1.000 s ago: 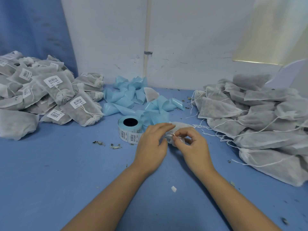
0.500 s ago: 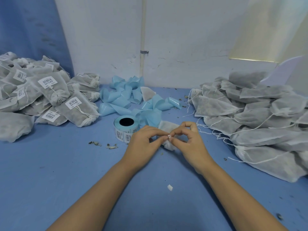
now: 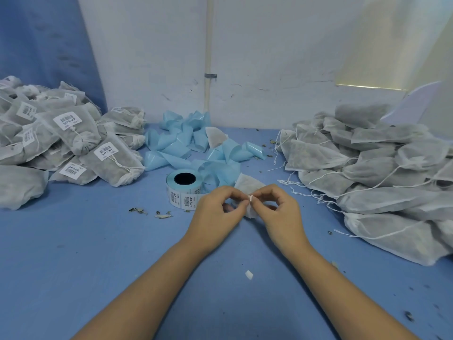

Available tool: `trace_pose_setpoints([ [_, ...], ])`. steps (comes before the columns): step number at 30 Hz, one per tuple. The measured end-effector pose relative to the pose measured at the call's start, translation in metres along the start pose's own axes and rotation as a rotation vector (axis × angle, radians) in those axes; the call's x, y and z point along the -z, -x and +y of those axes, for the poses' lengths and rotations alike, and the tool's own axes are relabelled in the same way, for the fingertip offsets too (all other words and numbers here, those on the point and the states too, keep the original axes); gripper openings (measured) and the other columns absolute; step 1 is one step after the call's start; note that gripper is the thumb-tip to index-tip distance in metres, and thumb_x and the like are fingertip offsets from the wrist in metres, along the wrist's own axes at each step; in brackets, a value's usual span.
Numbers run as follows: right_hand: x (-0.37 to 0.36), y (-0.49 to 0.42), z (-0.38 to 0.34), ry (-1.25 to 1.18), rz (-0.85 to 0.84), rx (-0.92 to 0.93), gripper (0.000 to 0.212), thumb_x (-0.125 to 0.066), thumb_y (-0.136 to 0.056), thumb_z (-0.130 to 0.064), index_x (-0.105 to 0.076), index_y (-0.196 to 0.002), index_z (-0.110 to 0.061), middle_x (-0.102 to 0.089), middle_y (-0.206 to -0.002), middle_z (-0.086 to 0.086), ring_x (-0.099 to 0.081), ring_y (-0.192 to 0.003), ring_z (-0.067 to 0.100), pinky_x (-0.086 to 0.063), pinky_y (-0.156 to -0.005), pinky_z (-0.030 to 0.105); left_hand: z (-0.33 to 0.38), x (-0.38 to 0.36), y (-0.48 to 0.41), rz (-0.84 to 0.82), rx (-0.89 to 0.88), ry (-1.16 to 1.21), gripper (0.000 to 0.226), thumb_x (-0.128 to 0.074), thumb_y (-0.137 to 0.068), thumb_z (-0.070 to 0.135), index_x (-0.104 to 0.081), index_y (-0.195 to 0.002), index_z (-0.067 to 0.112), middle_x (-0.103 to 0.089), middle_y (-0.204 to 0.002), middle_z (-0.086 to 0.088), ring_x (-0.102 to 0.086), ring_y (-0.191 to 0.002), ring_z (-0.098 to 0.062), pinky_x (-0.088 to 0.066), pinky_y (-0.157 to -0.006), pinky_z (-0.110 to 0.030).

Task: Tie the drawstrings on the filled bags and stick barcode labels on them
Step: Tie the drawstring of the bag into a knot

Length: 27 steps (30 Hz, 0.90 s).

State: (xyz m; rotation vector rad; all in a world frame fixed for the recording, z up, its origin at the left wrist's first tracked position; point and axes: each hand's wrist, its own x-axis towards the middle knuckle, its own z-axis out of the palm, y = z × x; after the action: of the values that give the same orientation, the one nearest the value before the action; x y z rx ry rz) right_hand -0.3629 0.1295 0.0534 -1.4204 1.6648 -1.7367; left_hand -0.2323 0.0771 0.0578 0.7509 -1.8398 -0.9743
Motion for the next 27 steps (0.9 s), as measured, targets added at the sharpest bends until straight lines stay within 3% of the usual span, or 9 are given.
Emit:
trace_pose_setpoints([
  [3, -0.001, 0.001, 0.000, 0.036, 0.012, 0.012, 0.013, -0.069, -0.082, -0.004, -0.065, -0.075, -0.015, -0.067, -0.074, -0.011, -0.060, -0.069, 0.007, -0.047, -0.066, 0.016, -0.001, 0.000, -0.005, 0.053, 0.126, 0.167, 0.011, -0.067, -0.085, 0.010, -0.069, -0.080, 0.020, -0.070, -0.076, 0.012, -0.063, -0.073, 0.001, -0.046, -0.066, -0.011],
  [6, -0.002, 0.004, -0.001, 0.146, 0.017, 0.113, 0.019, -0.070, -0.082, -0.005, -0.064, -0.076, -0.022, -0.066, -0.081, -0.006, -0.061, -0.083, 0.016, -0.049, -0.077, 0.024, -0.001, 0.002, -0.009, 0.046, 0.194, 0.269, 0.016, -0.069, -0.084, 0.011, -0.073, -0.078, 0.025, -0.073, -0.076, 0.011, -0.065, -0.072, 0.003, -0.048, -0.065, -0.011],
  [13, -0.002, 0.004, -0.001, 0.335, 0.059, 0.304, 0.012, -0.072, -0.081, -0.004, -0.067, -0.080, -0.015, -0.059, -0.081, -0.016, -0.056, -0.085, 0.014, -0.042, -0.076, 0.019, -0.003, 0.004, -0.012, -0.019, 0.324, 0.379, 0.017, -0.074, -0.080, 0.015, -0.078, -0.070, 0.029, -0.075, -0.078, 0.001, -0.062, -0.067, -0.002, -0.047, -0.059, -0.011],
  [17, -0.002, 0.004, -0.001, 0.362, 0.061, 0.325, 0.008, -0.073, -0.081, -0.005, -0.068, -0.080, -0.011, -0.061, -0.080, -0.009, -0.055, -0.084, 0.015, -0.043, -0.076, 0.022, -0.004, 0.004, -0.012, -0.032, 0.322, 0.364, 0.014, -0.074, -0.080, 0.013, -0.077, -0.071, 0.024, -0.074, -0.076, 0.002, -0.060, -0.062, -0.001, -0.046, -0.058, -0.011],
  [21, -0.002, 0.004, -0.002, 0.365, 0.051, 0.327, 0.007, -0.073, -0.081, -0.005, -0.069, -0.081, -0.011, -0.060, -0.080, -0.011, -0.056, -0.084, 0.015, -0.041, -0.075, 0.017, -0.006, 0.005, -0.015, -0.052, 0.292, 0.259, 0.012, -0.069, -0.085, 0.011, -0.071, -0.077, 0.019, -0.070, -0.072, 0.004, -0.055, -0.060, -0.001, -0.045, -0.059, -0.011],
  [27, -0.002, 0.004, -0.002, 0.350, 0.019, 0.276, 0.015, -0.072, -0.083, -0.010, -0.071, -0.096, -0.017, -0.059, -0.088, -0.026, -0.056, -0.089, 0.003, -0.038, -0.079, 0.006, -0.005, -0.002, -0.012, -0.070, 0.124, 0.030, 0.011, -0.050, -0.096, 0.009, -0.057, -0.090, 0.015, -0.058, -0.078, 0.010, -0.051, -0.063, 0.013, -0.038, -0.063, -0.005],
])
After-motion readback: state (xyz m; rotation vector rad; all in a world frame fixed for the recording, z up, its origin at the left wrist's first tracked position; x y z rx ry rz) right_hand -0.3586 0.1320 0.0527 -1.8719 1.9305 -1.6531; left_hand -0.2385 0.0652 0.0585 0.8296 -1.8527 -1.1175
